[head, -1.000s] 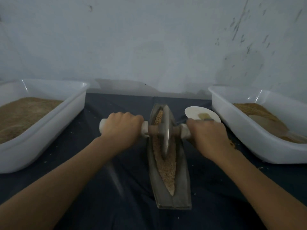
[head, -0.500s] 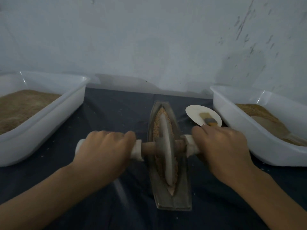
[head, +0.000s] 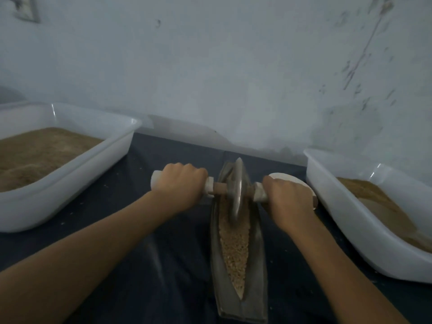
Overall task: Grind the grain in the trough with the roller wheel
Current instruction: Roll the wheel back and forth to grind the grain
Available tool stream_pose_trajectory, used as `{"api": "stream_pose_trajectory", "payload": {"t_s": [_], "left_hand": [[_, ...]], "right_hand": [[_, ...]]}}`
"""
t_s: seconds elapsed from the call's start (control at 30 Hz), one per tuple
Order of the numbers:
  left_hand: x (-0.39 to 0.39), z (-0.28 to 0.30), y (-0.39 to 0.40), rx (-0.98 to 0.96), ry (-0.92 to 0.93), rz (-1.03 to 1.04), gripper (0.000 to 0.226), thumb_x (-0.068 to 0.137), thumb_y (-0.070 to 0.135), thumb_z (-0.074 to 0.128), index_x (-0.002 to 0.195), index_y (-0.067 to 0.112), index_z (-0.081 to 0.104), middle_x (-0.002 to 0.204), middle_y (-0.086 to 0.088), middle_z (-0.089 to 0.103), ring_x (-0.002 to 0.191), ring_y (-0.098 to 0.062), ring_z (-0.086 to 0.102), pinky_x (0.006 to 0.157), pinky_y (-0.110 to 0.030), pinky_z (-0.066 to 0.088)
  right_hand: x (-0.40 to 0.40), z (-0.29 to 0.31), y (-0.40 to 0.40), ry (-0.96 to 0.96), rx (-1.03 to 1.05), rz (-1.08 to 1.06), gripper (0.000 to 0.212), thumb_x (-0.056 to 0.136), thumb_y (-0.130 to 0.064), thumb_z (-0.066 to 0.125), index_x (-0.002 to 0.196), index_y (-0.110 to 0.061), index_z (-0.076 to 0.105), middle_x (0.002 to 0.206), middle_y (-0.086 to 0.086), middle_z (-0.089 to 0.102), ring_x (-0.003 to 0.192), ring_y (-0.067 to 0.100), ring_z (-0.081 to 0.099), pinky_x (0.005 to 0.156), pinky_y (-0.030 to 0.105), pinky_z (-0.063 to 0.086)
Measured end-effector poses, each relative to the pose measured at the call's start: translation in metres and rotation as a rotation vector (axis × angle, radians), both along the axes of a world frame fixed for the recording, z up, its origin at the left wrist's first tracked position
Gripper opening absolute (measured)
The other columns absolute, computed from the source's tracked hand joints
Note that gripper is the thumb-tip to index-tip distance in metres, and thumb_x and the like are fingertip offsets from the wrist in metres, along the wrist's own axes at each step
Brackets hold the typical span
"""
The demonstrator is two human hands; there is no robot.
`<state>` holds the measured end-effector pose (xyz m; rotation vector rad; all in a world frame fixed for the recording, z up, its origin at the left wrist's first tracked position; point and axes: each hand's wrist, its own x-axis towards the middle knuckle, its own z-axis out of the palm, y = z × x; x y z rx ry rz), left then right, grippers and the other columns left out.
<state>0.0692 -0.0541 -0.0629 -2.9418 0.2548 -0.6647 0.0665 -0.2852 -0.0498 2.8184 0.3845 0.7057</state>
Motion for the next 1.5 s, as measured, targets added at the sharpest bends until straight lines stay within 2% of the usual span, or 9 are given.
{"api": "stream_pose_trajectory", "payload": {"t_s": [0.23, 0.37, 0.47, 0.57, 0.73, 0.87, 1.03, 1.23, 1.5], "left_hand": [[-0.093, -0.006, 0.013, 0.056, -0.035, -0.090, 0.043, 0.072, 0.041, 0.067, 0.073, 0.033, 0.024, 0.058, 0.011, 0.034, 0.049, -0.010, 0.027, 0.048, -0.025, 0.020], [-0.080, 0.006, 0.001, 0.201, -0.071, -0.090, 0.053, 0.059, 0.034, 0.077, 0.073, 0.027, 0.026, 0.059, 0.008, 0.050, 0.046, -0.014, 0.037, 0.047, -0.026, 0.004], [-0.028, 0.007, -0.007, 0.166, -0.068, -0.053, 0.031, 0.080, 0.032, 0.063, 0.079, 0.027, 0.032, 0.081, 0.006, 0.061, 0.070, -0.020, 0.060, 0.051, -0.029, 0.023], [0.014, 0.010, -0.005, 0.088, -0.013, -0.034, 0.022, 0.085, 0.030, 0.059, 0.082, 0.027, 0.037, 0.087, 0.002, 0.062, 0.068, -0.022, 0.050, 0.061, -0.034, 0.032], [0.006, 0.001, -0.001, -0.003, 0.006, -0.011, 0.025, 0.086, 0.032, 0.058, 0.083, 0.028, 0.034, 0.090, 0.003, 0.061, 0.071, -0.020, 0.052, 0.064, -0.034, 0.035], [-0.054, -0.010, 0.009, -0.033, -0.031, -0.104, 0.035, 0.078, 0.039, 0.065, 0.077, 0.031, 0.031, 0.073, 0.009, 0.055, 0.061, -0.014, 0.055, 0.055, -0.028, 0.033], [-0.100, -0.005, 0.015, 0.006, -0.174, -0.334, 0.052, 0.029, 0.022, 0.088, 0.060, 0.024, 0.047, 0.048, 0.008, 0.044, 0.035, -0.013, 0.041, 0.041, -0.023, 0.027], [-0.027, 0.008, -0.001, 0.119, -0.022, -0.078, 0.029, 0.082, 0.034, 0.062, 0.085, 0.029, 0.034, 0.087, 0.006, 0.060, 0.077, -0.019, 0.061, 0.060, -0.032, 0.034], [0.010, 0.012, -0.006, 0.076, -0.015, -0.034, 0.023, 0.085, 0.029, 0.060, 0.086, 0.026, 0.038, 0.091, 0.004, 0.062, 0.080, -0.021, 0.061, 0.063, -0.033, 0.036]], "right_hand": [[-0.090, -0.004, -0.016, -0.110, 0.048, 0.228, 0.066, 0.024, -0.012, 0.089, 0.062, -0.026, 0.038, 0.048, -0.004, 0.045, 0.039, 0.011, 0.029, 0.044, 0.013, 0.011], [-0.072, -0.019, -0.023, 0.041, 0.004, 0.100, 0.062, 0.044, -0.025, 0.089, 0.067, -0.030, 0.032, 0.051, -0.009, 0.042, 0.042, 0.010, 0.036, 0.037, 0.020, 0.020], [-0.025, -0.028, -0.023, -0.055, 0.032, 0.054, 0.039, 0.063, -0.030, 0.082, 0.070, -0.026, 0.044, 0.058, -0.004, 0.052, 0.053, 0.020, 0.054, 0.042, 0.022, 0.020], [0.016, -0.014, -0.011, -0.074, 0.010, -0.004, 0.024, 0.080, -0.031, 0.066, 0.081, -0.024, 0.043, 0.073, -0.001, 0.057, 0.064, 0.023, 0.055, 0.054, 0.029, 0.041], [0.007, 0.002, -0.001, 0.021, 0.008, 0.013, 0.021, 0.086, -0.027, 0.064, 0.096, -0.023, 0.046, 0.087, -0.003, 0.061, 0.069, 0.018, 0.053, 0.054, 0.031, 0.031], [-0.060, -0.002, -0.004, -0.114, 0.003, 0.160, 0.035, 0.053, -0.011, 0.083, 0.073, -0.019, 0.054, 0.062, -0.001, 0.056, 0.050, 0.018, 0.050, 0.043, 0.027, 0.034], [-0.094, -0.006, -0.019, -0.126, 0.059, 0.223, 0.057, 0.020, -0.010, 0.088, 0.058, -0.021, 0.047, 0.046, -0.005, 0.044, 0.035, 0.016, 0.041, 0.049, 0.014, 0.000], [-0.017, -0.019, -0.023, -0.062, 0.004, 0.161, 0.039, 0.055, -0.029, 0.086, 0.073, -0.023, 0.052, 0.061, -0.002, 0.060, 0.053, 0.020, 0.058, 0.042, 0.024, 0.030], [0.016, -0.014, -0.012, -0.009, 0.079, 0.026, 0.017, 0.081, -0.026, 0.070, 0.088, -0.020, 0.056, 0.081, 0.001, 0.065, 0.070, 0.020, 0.062, 0.061, 0.035, 0.051]]}}
